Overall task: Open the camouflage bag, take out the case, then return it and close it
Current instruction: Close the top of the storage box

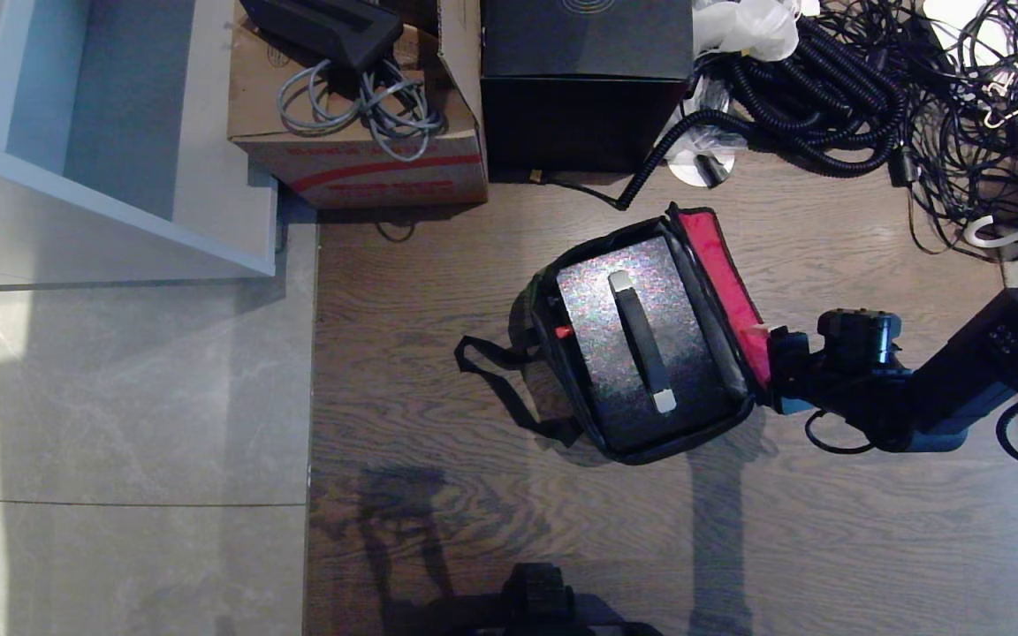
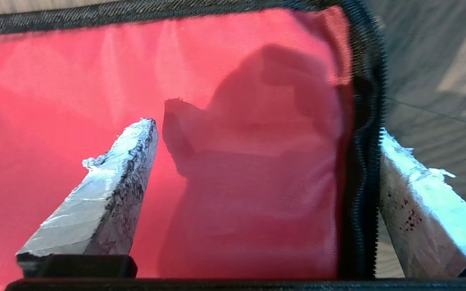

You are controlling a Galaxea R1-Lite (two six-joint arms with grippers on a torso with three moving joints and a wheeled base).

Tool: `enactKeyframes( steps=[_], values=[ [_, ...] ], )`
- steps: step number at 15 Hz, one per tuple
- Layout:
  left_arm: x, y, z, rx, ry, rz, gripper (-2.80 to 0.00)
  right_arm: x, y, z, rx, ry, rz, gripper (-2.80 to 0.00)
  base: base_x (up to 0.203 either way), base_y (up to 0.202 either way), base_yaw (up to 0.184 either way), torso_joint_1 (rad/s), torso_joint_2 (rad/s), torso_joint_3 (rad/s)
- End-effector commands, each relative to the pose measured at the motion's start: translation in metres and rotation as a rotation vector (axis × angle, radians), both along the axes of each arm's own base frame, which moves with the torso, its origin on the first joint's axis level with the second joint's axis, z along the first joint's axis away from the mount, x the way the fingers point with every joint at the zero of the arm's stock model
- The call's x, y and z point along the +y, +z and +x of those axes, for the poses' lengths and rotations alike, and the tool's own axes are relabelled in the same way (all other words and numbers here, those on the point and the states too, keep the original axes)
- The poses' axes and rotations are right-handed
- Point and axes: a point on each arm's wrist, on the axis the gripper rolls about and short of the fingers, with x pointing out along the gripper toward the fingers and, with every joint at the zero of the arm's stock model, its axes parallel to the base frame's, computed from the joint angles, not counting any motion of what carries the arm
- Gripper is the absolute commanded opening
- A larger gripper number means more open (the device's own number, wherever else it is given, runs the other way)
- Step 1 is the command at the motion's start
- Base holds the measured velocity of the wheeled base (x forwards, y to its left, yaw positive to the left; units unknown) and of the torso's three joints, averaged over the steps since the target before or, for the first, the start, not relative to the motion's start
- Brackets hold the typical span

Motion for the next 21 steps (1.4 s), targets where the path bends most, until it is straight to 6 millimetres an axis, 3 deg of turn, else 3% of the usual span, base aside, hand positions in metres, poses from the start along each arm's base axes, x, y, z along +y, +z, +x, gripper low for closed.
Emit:
enactKeyframes(
  steps=[1,3,4,10,16,21],
  values=[
    [0.000,0.000,0.000,0.001,0.000,0.000,-2.80,0.003,-0.001,0.003,-0.018,0.006,0.002,0.00,0.000,0.000,0.000,0.000,0.00,0.000],
    [0.000,0.000,0.000,0.001,0.000,0.000,-2.80,0.005,-0.001,0.005,-0.030,0.010,-0.007,0.00,0.000,0.000,0.000,0.000,0.00,0.000],
    [0.000,0.000,0.000,0.001,0.000,0.000,-2.80,0.005,-0.001,0.005,-0.029,0.012,-0.007,-2.80,0.000,0.000,0.000,0.000,0.00,0.000],
    [0.000,0.000,0.000,0.001,0.000,0.000,-2.80,0.002,0.004,-0.003,-0.010,0.003,-0.016,-2.80,0.000,0.000,0.000,0.000,0.00,0.000],
    [0.000,0.000,0.000,0.000,0.000,0.000,-2.80,-0.020,0.046,-0.039,-0.055,0.023,-0.205,-2.80,0.000,0.000,0.000,0.000,0.00,0.000],
    [0.000,0.000,0.000,0.001,0.000,0.000,-2.80,-0.011,0.095,-0.091,-0.146,0.101,-0.354,-2.80,0.000,0.000,0.000,0.000,0.00,0.000]
  ],
)
